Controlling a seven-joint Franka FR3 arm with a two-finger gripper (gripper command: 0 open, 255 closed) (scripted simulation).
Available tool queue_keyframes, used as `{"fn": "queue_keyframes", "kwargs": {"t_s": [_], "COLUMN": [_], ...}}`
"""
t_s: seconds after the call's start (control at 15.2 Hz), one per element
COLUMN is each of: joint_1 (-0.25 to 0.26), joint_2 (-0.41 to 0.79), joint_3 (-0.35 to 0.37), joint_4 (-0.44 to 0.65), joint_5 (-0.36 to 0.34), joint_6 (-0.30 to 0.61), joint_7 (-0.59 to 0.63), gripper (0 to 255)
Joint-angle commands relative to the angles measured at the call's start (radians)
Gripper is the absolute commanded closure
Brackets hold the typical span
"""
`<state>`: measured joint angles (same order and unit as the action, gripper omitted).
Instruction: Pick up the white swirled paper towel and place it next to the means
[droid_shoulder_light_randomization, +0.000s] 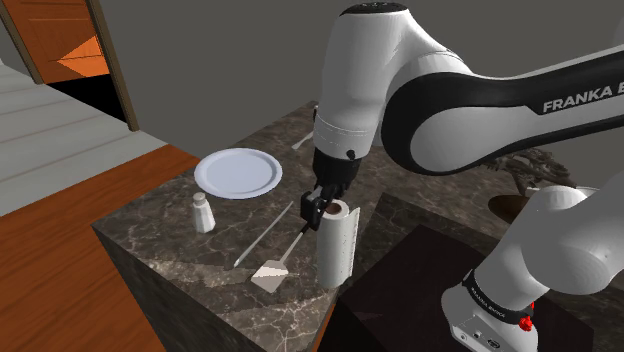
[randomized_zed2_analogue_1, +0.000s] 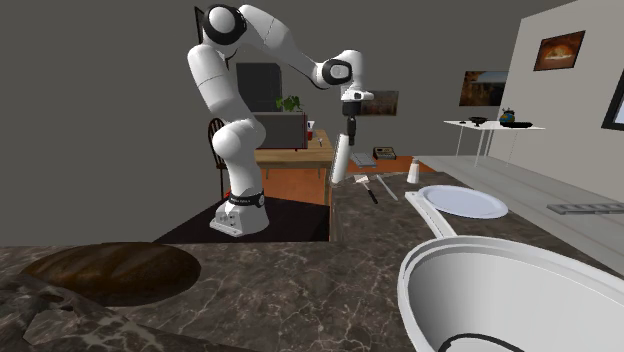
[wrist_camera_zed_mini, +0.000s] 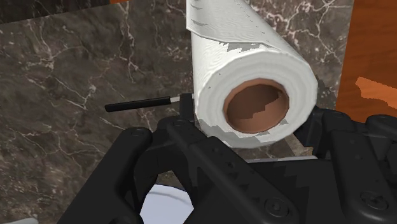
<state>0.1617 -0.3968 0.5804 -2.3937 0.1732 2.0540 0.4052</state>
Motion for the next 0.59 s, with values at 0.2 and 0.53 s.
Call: {"fn": "queue_keyframes", "kwargs": {"t_s": [0.2,0.53], "joint_1": [0.000,0.002], "joint_2": [0.000,-0.023], "joint_3": [0.000,-0.014], "joint_4": [0.000,0.050], "joint_5": [0.000,0.002], "joint_6": [0.000,-0.072], "joint_7": [0.000,-0.005], "gripper": [0,0]}}
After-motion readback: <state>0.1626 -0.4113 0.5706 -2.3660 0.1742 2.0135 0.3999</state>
